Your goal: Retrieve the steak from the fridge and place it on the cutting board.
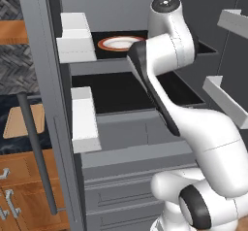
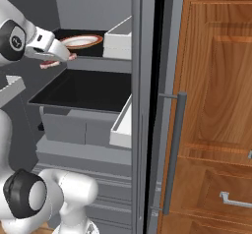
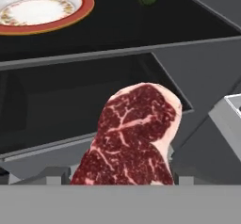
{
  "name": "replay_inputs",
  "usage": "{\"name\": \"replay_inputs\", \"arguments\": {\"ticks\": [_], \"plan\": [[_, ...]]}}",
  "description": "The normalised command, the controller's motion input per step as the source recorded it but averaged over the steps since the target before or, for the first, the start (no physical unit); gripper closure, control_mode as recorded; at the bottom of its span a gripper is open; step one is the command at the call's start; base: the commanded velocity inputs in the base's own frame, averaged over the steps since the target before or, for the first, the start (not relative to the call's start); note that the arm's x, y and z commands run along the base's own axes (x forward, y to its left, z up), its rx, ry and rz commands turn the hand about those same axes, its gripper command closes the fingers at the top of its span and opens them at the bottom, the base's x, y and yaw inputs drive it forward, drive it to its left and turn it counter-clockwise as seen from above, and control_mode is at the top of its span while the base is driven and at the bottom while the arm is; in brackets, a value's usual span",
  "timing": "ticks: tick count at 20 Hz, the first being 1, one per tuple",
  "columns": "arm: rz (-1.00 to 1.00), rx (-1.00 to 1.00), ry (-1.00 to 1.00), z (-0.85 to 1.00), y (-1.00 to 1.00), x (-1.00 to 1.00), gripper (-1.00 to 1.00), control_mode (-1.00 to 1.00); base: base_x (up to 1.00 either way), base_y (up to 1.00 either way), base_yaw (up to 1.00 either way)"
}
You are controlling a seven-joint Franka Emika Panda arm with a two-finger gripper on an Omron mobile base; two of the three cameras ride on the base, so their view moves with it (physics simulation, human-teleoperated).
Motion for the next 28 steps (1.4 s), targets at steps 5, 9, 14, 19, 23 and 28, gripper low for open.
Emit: {"name": "replay_inputs", "arguments": {"ticks": [5,9,14,19,23,28], "plan": [[0.0,0.13,-0.1,-0.02,0.0,-0.74,1.0,-1.0,0.0,0.0,0.0],[0.0,0.11,-0.03,0.0,0.0,-0.58,1.0,-1.0,0.0,0.0,0.0],[0.0,0.03,0.01,0.0,0.0,-0.22,1.0,-1.0,0.0,0.0,0.0],[0.0,0.0,0.07,-0.01,0.0,-0.01,1.0,-1.0,0.0,0.0,0.0],[0.0,0.0,0.01,0.0,0.0,0.0,1.0,-1.0,0.0,0.0,0.0],[0.0,0.0,0.0,0.0,0.0,-0.08,1.0,-1.0,0.0,0.0,0.0]]}}
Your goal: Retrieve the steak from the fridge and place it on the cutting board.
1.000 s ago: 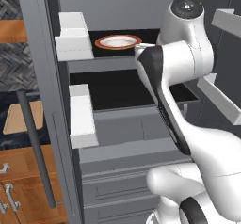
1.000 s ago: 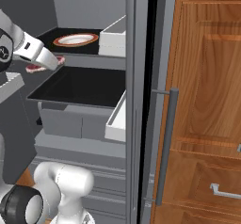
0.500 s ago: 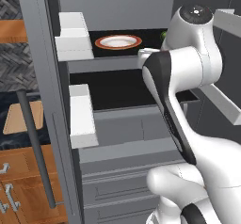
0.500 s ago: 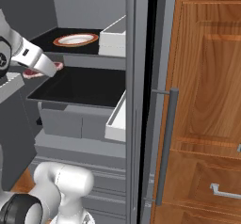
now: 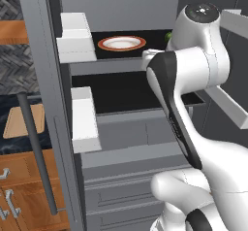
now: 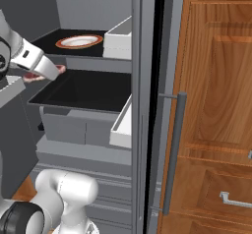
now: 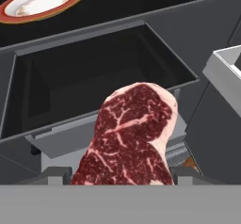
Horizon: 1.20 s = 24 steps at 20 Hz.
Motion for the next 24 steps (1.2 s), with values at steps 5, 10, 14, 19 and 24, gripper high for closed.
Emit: {"name": "replay_inputs", "arguments": {"ticks": [5,10,14,19,24], "plan": [[-0.01,0.0,0.0,0.0,0.0,-0.45,1.0,-1.0,0.0,0.0,0.0],[-0.07,0.0,0.0,0.0,-0.04,-0.62,1.0,-1.0,0.0,0.0,0.0],[-0.04,0.0,0.0,0.0,0.0,-0.29,1.0,-1.0,0.0,0.0,0.0],[0.0,0.0,0.0,0.0,0.0,-0.03,1.0,1.0,-0.01,0.0,0.0],[0.0,0.0,0.0,0.0,0.0,0.0,1.0,1.0,-0.33,0.0,-0.01]]}}
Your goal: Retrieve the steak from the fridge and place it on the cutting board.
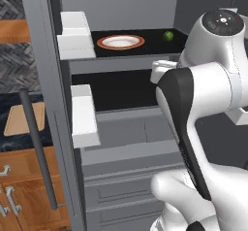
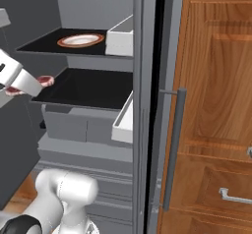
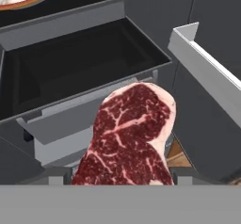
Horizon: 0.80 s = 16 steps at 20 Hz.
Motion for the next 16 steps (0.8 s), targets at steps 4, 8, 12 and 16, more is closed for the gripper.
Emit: {"name": "replay_inputs", "arguments": {"ticks": [4,8,12,16], "plan": [[0.0,0.0,0.0,0.0,0.0,0.0,1.0,1.0,-0.59,0.0,-0.03],[0.0,0.0,0.0,0.0,0.0,0.0,1.0,1.0,-0.65,0.03,-0.04],[0.0,0.0,0.0,0.0,0.0,0.0,1.0,1.0,-0.67,0.03,0.0],[0.0,0.0,0.0,0.0,0.0,0.0,1.0,1.0,-0.66,0.0,0.0]]}}
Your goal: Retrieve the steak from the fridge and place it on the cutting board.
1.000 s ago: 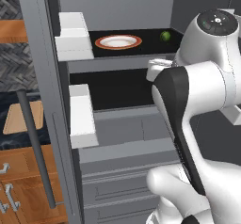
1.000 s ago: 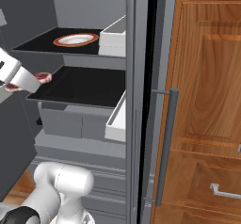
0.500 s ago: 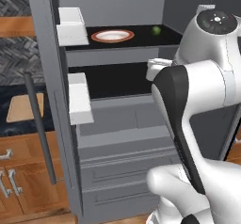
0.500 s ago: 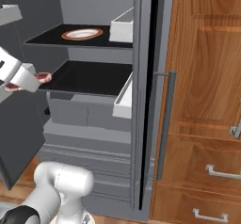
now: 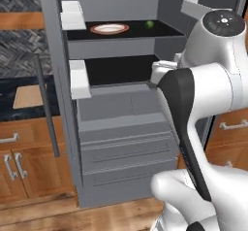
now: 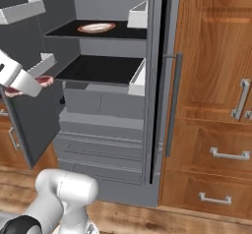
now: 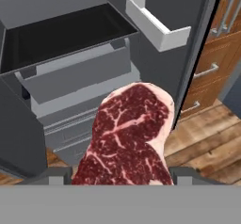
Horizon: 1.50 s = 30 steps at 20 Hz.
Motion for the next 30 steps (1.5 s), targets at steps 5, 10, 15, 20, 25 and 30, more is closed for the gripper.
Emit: {"name": "replay_inputs", "arguments": {"ticks": [5,10,15,20,25,30], "plan": [[0.0,0.0,0.0,0.0,0.0,0.0,1.0,1.0,-0.41,0.25,0.0],[0.0,0.0,0.0,0.0,0.0,0.0,1.0,1.0,-0.13,0.6,-0.02],[0.0,0.0,0.0,0.0,0.0,0.0,1.0,1.0,-0.01,0.74,-0.06],[0.0,0.0,0.0,0.0,0.0,0.0,1.0,1.0,-0.07,0.79,-0.06],[0.0,0.0,0.0,0.0,0.0,0.0,1.0,1.0,-0.02,0.85,-0.06],[0.0,0.0,0.0,0.0,0.0,0.0,1.0,1.0,0.0,0.85,-0.08]]}}
